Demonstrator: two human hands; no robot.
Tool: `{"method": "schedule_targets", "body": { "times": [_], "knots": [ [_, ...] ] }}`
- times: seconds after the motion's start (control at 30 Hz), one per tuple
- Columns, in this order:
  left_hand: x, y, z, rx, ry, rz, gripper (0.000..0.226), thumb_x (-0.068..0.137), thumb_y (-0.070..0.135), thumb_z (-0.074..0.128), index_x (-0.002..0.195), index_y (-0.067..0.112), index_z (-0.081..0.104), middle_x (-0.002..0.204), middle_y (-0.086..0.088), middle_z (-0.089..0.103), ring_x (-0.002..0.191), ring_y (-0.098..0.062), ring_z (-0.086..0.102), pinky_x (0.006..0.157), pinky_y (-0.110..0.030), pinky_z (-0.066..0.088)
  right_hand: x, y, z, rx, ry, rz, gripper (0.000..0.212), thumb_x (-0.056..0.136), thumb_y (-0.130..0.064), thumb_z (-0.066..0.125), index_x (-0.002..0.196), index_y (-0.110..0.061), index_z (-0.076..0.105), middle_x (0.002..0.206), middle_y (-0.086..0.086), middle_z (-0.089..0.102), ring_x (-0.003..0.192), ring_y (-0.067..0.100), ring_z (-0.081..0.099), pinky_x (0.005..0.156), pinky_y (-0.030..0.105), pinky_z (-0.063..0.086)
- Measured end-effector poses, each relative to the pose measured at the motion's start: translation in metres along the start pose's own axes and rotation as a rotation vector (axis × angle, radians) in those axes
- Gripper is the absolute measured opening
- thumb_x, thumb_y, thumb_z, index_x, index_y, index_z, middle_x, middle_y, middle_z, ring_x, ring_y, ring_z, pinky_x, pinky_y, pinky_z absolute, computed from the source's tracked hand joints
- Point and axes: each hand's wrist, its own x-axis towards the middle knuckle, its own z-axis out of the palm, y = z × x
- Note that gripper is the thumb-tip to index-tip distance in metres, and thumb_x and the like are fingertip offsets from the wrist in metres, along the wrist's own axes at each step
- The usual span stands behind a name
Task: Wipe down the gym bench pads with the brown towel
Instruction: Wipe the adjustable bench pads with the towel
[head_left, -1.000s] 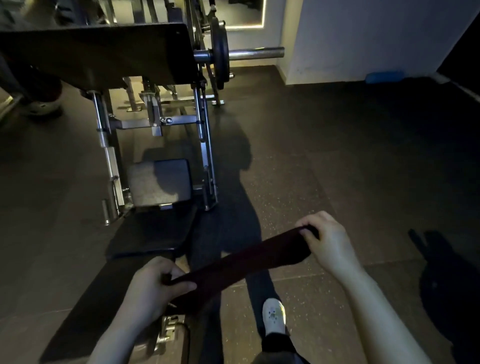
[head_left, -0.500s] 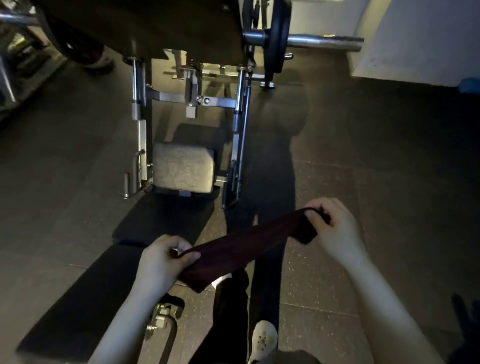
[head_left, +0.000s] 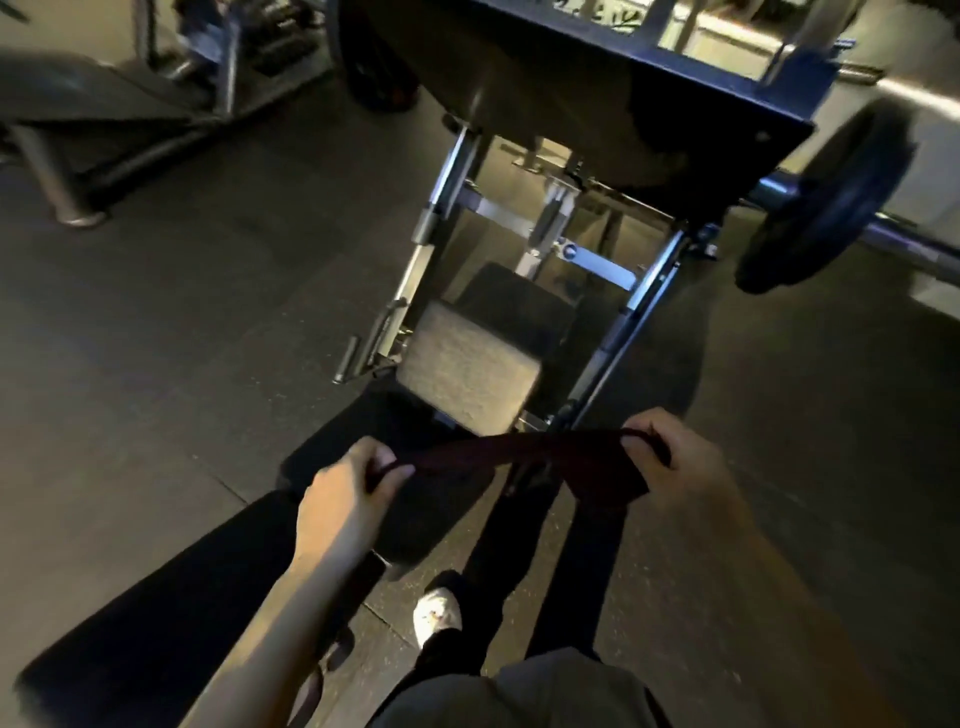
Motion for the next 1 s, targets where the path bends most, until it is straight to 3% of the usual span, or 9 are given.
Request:
{"method": "schedule_targets", "body": {
  "times": [0.13, 0.2, 0.3, 0.4, 0.5, 0.67, 0.77, 0.87, 1.0],
  "knots": [
    [0.019, -0.002, -0.008, -0.004, 0.157, -0.112, 0.017, 0.089, 0.033, 0.071, 0.082, 0.029, 0.055, 0.082, 0.01, 0.063, 0.077, -0.01, 0.061, 0.07, -0.037, 0.049, 0.059, -0.006, 0.01, -0.018, -0.151, -0.038, 0.017, 0.099, -0.022, 0.055, 0.091, -0.037, 0.057, 0.086, -0.015, 0.06, 0.08, -0.005, 0.057, 0.067, 0.012, 0.039],
    [0.025, -0.003, -0.004, -0.001, 0.171, -0.174, 0.02, 0.088, 0.034, 0.071, 0.081, 0.029, 0.054, 0.079, 0.011, 0.063, 0.073, -0.005, 0.06, 0.067, -0.031, 0.049, 0.093, -0.007, 0.016, -0.044, -0.22, -0.065, 0.017, 0.099, -0.024, 0.056, 0.086, -0.036, 0.057, 0.085, -0.017, 0.06, 0.081, -0.006, 0.055, 0.068, 0.008, 0.039],
    [0.023, -0.002, 0.009, 0.025, 0.226, -0.291, 0.02, 0.088, 0.035, 0.071, 0.08, 0.03, 0.054, 0.074, 0.011, 0.061, 0.067, -0.002, 0.058, 0.057, -0.018, 0.043, 0.148, -0.006, 0.033, -0.066, -0.338, -0.164, 0.023, 0.095, -0.024, 0.062, 0.077, -0.039, 0.059, 0.079, -0.013, 0.063, 0.081, 0.009, 0.062, 0.075, 0.027, 0.048],
    [0.0, 0.001, 0.029, -0.021, 0.332, -0.445, 0.016, 0.09, 0.034, 0.07, 0.086, 0.027, 0.057, 0.079, 0.011, 0.062, 0.07, -0.007, 0.063, 0.061, -0.027, 0.051, 0.189, -0.011, 0.049, -0.102, -0.501, -0.358, 0.039, 0.091, -0.019, 0.068, 0.083, -0.056, 0.061, 0.083, -0.024, 0.065, 0.077, 0.002, 0.062, 0.076, 0.032, 0.05],
    [-0.022, 0.01, 0.043, 0.052, 0.467, -0.565, 0.015, 0.091, 0.035, 0.068, 0.093, 0.023, 0.06, 0.082, 0.013, 0.061, 0.079, -0.014, 0.063, 0.067, -0.033, 0.05, 0.223, -0.038, 0.065, -0.136, -0.647, -0.515, 0.036, 0.091, -0.014, 0.068, 0.078, -0.047, 0.06, 0.088, -0.021, 0.067, 0.085, 0.012, 0.064, 0.08, 0.04, 0.051],
    [-0.094, 0.007, 0.07, 0.015, 0.763, -0.801, 0.007, 0.092, 0.027, 0.068, 0.092, 0.025, 0.061, 0.082, 0.012, 0.064, 0.075, -0.017, 0.062, 0.064, -0.036, 0.049, 0.216, -0.099, 0.116, -0.21, -0.939, -0.756, 0.032, 0.095, -0.014, 0.062, 0.083, -0.044, 0.056, 0.09, -0.019, 0.064, 0.091, -0.003, 0.059, 0.078, 0.024, 0.044],
    [-0.136, 0.004, 0.093, -0.035, 0.868, -0.983, 0.008, 0.094, 0.024, 0.066, 0.093, 0.029, 0.06, 0.082, 0.013, 0.063, 0.078, -0.019, 0.062, 0.067, -0.035, 0.05, 0.184, -0.115, 0.154, -0.293, -1.056, -0.895, 0.023, 0.095, -0.018, 0.061, 0.087, -0.039, 0.056, 0.091, -0.016, 0.064, 0.09, 0.005, 0.06, 0.077, 0.025, 0.049],
    [-0.164, -0.003, 0.111, -0.13, 0.96, -1.085, 0.008, 0.095, 0.025, 0.064, 0.093, 0.031, 0.059, 0.083, 0.012, 0.063, 0.079, -0.019, 0.062, 0.067, -0.035, 0.05, 0.146, -0.129, 0.182, -0.409, -1.176, -1.013, 0.008, 0.098, -0.022, 0.057, 0.096, -0.029, 0.06, 0.092, -0.013, 0.061, 0.087, 0.006, 0.056, 0.068, 0.007, 0.04],
    [-0.195, -0.033, 0.104, -0.184, 0.998, -1.157, 0.009, 0.096, 0.025, 0.062, 0.092, 0.032, 0.058, 0.086, 0.01, 0.063, 0.083, -0.02, 0.061, 0.067, -0.034, 0.045, 0.107, -0.144, 0.221, -0.559, -1.257, -1.093, 0.01, 0.1, -0.023, 0.054, 0.096, -0.032, 0.053, 0.095, -0.013, 0.057, 0.086, 0.004, 0.053, 0.066, 0.01, 0.037]
  ]
}}
